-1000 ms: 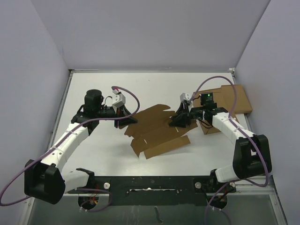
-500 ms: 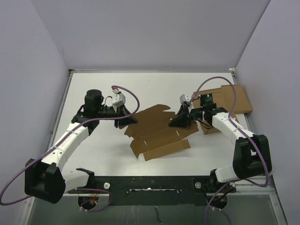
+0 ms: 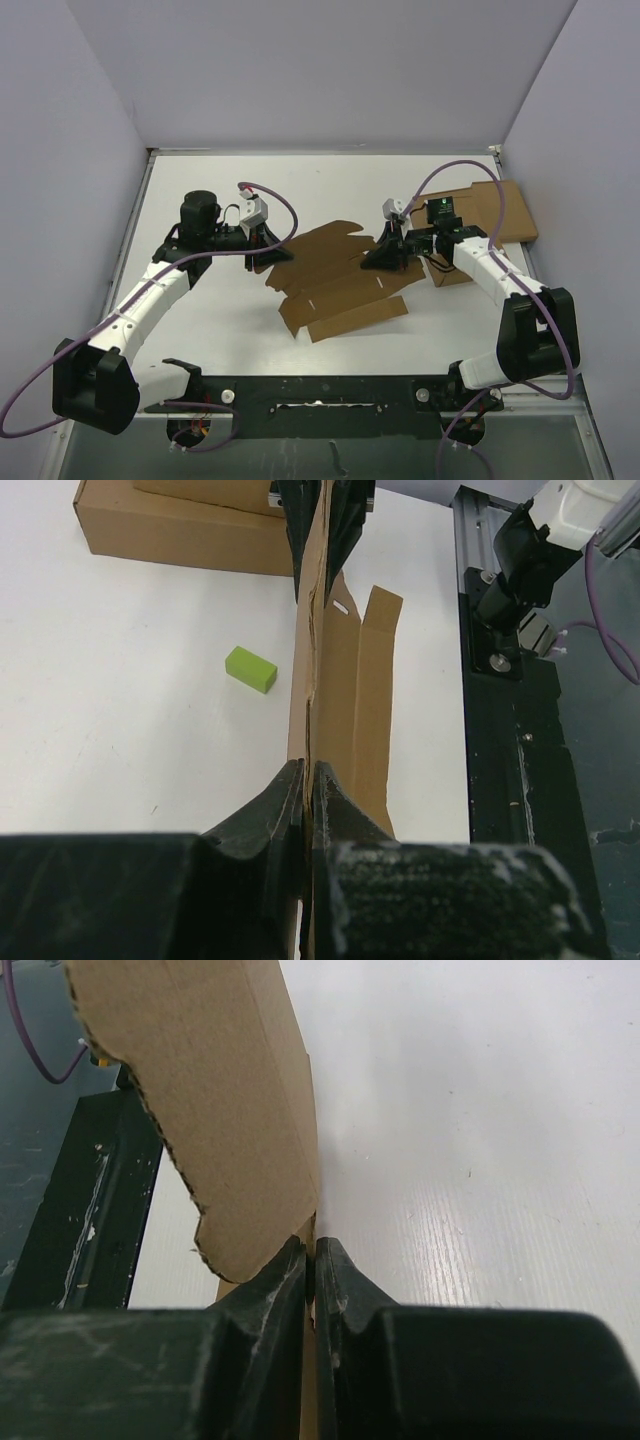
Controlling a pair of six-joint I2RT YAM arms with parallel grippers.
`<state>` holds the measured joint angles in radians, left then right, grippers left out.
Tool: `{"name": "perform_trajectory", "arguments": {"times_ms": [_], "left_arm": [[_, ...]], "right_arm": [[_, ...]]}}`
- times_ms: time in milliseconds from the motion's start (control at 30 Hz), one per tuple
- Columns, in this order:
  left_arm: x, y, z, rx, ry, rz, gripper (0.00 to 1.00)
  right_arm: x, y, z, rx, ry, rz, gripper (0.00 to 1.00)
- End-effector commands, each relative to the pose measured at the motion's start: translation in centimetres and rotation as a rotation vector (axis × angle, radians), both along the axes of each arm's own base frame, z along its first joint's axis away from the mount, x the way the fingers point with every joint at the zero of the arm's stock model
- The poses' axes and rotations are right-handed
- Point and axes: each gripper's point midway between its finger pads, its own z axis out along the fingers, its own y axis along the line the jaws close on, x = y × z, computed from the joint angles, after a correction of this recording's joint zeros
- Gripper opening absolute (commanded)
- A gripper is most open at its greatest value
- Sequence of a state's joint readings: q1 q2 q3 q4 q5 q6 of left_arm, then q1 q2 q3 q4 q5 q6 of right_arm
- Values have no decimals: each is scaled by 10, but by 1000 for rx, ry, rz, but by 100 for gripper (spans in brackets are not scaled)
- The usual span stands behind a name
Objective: Fold the paper box
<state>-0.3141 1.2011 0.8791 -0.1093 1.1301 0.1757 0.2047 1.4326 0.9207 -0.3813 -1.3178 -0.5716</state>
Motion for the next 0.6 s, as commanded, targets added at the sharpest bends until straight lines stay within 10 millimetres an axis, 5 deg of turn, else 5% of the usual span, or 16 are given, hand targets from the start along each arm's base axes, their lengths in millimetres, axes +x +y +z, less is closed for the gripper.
{"name": "perform_trajectory", "arguments": {"times_ms": [0, 567], "left_arm": [[8, -1, 10, -13, -68, 15, 0], [23, 9, 8, 32, -127, 120, 0]], "right_arm": [[3, 5, 19, 12, -64, 23, 0], [11, -13, 28, -24, -89, -26, 49]]}}
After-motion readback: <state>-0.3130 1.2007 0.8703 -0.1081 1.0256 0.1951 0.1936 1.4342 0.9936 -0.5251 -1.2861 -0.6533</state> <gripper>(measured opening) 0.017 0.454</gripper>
